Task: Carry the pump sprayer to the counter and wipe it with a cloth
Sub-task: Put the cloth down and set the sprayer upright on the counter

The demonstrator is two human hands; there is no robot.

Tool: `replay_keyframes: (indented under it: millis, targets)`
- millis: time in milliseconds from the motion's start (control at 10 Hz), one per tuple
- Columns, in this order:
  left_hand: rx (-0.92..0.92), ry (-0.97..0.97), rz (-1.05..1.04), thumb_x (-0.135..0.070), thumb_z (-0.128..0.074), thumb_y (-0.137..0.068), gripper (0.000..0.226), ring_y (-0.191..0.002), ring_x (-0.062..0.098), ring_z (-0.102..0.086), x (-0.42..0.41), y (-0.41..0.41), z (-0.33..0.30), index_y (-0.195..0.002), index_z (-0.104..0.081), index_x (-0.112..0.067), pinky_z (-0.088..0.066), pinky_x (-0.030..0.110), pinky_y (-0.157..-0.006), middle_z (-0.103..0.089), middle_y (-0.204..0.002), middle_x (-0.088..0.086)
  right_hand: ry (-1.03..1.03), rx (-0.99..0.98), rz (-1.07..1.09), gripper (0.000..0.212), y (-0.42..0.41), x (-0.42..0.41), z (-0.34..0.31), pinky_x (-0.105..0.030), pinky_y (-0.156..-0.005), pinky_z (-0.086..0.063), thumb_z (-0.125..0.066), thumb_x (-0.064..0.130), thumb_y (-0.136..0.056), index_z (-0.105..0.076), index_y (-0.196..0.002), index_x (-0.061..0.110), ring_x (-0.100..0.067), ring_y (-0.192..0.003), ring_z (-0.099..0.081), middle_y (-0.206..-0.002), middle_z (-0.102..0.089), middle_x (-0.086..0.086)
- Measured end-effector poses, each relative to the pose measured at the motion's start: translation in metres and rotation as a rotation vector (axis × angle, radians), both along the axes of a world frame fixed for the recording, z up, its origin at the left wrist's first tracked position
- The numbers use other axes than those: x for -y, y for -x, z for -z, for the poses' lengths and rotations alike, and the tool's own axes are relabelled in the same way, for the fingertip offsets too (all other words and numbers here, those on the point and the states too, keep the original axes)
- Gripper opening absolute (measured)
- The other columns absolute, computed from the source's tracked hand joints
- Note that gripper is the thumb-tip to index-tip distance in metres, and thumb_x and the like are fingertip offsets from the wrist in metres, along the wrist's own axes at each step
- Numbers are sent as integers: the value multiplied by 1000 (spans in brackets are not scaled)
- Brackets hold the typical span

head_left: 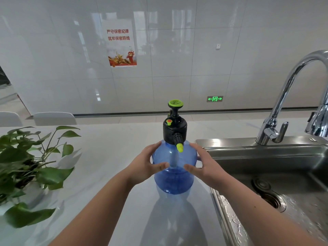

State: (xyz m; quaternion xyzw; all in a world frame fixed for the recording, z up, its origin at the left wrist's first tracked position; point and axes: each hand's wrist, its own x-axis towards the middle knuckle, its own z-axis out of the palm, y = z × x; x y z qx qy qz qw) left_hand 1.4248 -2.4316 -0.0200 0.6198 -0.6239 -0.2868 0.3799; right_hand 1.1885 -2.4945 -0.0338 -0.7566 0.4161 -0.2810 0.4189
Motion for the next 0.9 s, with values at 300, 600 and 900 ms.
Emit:
replay_keyframes:
  millis: [300,600,900]
  targets:
    - [-150,-44,-33,-30,-77,-84,90,-141,17,-35,-8,6,-5,-154,-22,-25,-37,45,-113,-37,-156,-3,-52,9,8,79,2,-1,-3,-30,-100,-38,-70,46,-84,-22,-147,41,-8,-126,-35,-154,-25,13]
    - [-162,-48,-47,-32,-77,-84,84,-135,19,-45,-8,5,-3,-152,-28,-26,-41,46,-109,-42,-149,-6,-80,53,7,75,2,-2,1,-24,-91,-40,-71,36,-86,-27,-146,36,-10,-125,-43,-149,-34,11]
    - [-153,-29,-119,-31,-70,-89,72,-138,15,-38,-11,-2,1,-150,-32,-28,-37,27,-97,-43,-143,-11,-103,85,30,71,8,-1,-4,-32,-99,-38,-69,39,-87,-27,-145,41,-14,-130,-41,-142,-37,13]
